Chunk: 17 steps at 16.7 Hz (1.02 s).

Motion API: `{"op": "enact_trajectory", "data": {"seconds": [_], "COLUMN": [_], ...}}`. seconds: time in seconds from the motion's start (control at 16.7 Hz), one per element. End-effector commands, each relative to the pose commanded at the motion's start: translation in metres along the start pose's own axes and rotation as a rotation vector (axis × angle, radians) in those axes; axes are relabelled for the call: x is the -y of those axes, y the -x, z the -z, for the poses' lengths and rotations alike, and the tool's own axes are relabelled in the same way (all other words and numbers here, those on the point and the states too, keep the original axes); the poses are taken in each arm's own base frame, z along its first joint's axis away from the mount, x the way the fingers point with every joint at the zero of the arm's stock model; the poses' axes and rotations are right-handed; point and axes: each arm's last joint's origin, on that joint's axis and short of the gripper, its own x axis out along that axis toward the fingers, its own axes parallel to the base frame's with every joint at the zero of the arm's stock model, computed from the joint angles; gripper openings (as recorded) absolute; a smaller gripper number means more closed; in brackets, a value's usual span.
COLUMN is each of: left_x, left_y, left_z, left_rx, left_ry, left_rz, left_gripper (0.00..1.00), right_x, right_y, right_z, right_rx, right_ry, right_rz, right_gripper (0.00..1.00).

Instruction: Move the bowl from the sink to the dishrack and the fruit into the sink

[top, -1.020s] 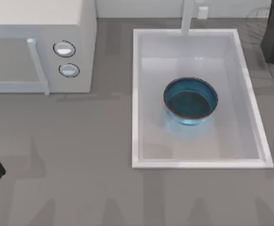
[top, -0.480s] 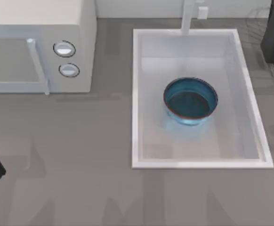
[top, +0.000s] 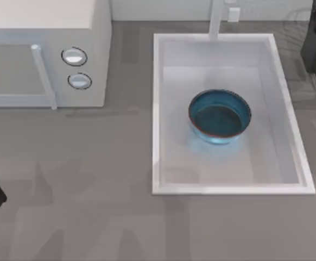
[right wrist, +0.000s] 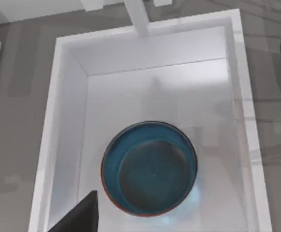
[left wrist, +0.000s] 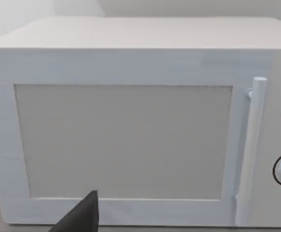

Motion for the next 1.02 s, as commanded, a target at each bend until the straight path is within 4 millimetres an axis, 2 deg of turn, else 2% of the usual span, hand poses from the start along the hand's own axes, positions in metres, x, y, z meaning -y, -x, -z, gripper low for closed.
{"op": "enact_trajectory", "data": {"seconds": [0.18, 0.3, 0.48, 0.66, 0.84, 1.02], "left_x": [0.0, 0.0, 0.0, 0.0, 0.0, 0.0], "left_y": [0.0, 0.0, 0.0, 0.0, 0.0, 0.0], "left_z": [0.0, 0.0, 0.0, 0.0, 0.0, 0.0], "left_rx": [0.0, 0.0, 0.0, 0.0, 0.0, 0.0], "left_ry": [0.0, 0.0, 0.0, 0.0, 0.0, 0.0], "left_rz": [0.0, 0.0, 0.0, 0.0, 0.0, 0.0], "left_gripper": [1.0, 1.0, 1.0, 1.0, 1.0, 1.0], "right_x": [-0.04, -0.066, -0.099, -0.121, -0.134, -0.138], "right_y": [-0.068, -0.12, -0.197, -0.26, -0.297, -0.312], "right_z": [-0.03, -0.034, -0.017, 0.015, 0.043, 0.057], "right_rx": [-0.195, -0.313, -0.462, -0.567, -0.624, -0.648], "right_ry": [-0.007, 0.0, 0.028, 0.065, 0.097, 0.113], "right_rz": [0.041, 0.077, 0.134, 0.182, 0.211, 0.223], "right_gripper": [1.0, 1.0, 1.0, 1.0, 1.0, 1.0]}}
